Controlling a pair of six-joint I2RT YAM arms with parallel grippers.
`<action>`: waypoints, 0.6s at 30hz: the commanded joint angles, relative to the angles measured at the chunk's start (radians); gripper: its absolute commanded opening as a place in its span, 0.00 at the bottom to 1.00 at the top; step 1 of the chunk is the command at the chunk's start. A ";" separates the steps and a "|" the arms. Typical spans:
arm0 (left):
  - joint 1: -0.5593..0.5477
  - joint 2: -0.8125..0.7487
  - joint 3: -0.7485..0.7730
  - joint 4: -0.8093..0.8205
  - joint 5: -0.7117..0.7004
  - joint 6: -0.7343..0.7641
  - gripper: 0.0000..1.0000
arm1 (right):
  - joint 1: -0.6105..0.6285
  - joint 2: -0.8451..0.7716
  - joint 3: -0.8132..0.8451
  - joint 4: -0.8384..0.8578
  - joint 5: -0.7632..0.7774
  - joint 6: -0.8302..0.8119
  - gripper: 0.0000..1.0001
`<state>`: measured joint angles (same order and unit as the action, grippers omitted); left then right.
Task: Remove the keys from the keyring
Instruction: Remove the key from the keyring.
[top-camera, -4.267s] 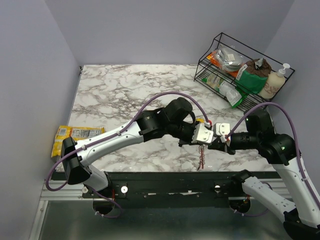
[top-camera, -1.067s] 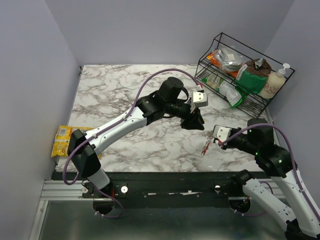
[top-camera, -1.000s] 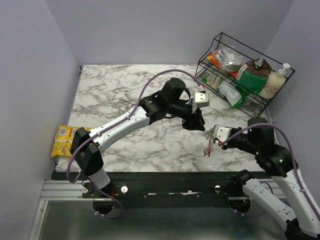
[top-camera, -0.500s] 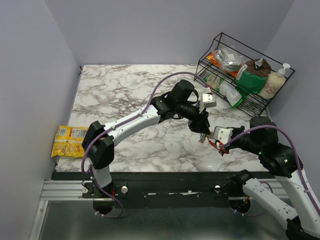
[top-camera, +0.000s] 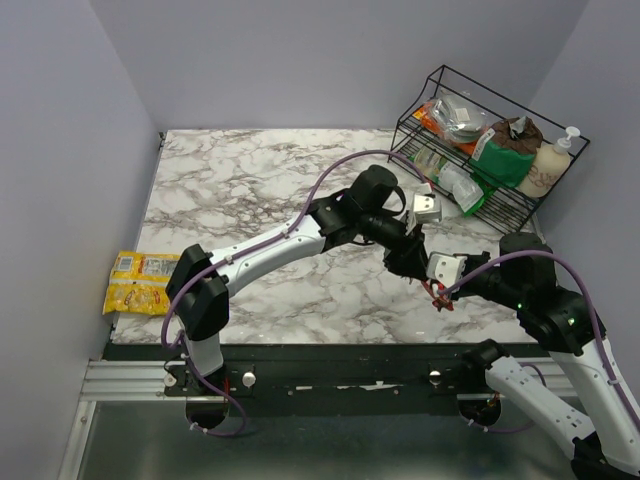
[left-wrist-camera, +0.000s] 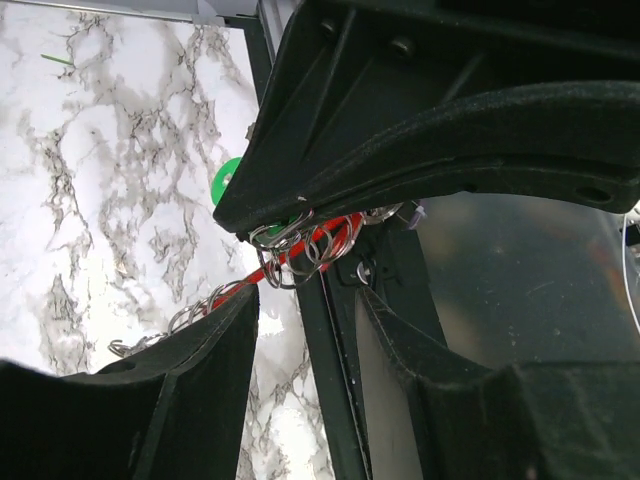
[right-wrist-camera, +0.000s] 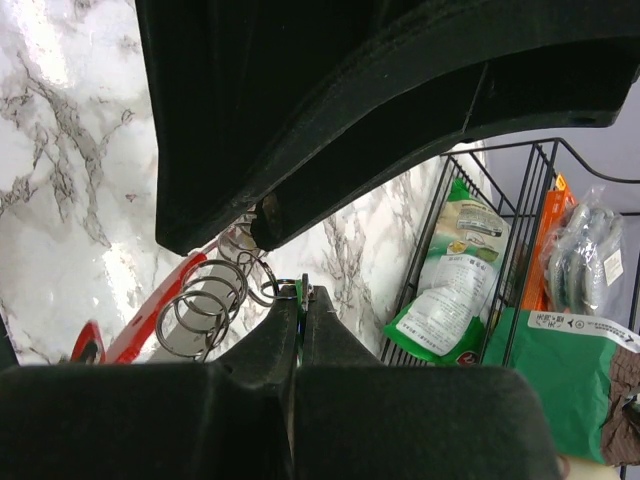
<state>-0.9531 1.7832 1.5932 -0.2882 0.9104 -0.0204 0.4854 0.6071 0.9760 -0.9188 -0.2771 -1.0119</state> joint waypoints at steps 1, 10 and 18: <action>-0.001 0.013 0.047 0.006 0.038 -0.010 0.52 | 0.009 -0.007 0.009 0.032 0.009 -0.001 0.01; -0.006 0.045 0.067 0.009 0.044 -0.019 0.49 | 0.010 -0.004 0.001 0.046 0.012 0.009 0.01; -0.010 0.050 0.068 0.011 0.058 -0.021 0.40 | 0.010 -0.003 0.012 0.052 0.009 0.024 0.01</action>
<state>-0.9543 1.8206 1.6295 -0.2852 0.9314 -0.0338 0.4854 0.6071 0.9760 -0.9138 -0.2771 -1.0023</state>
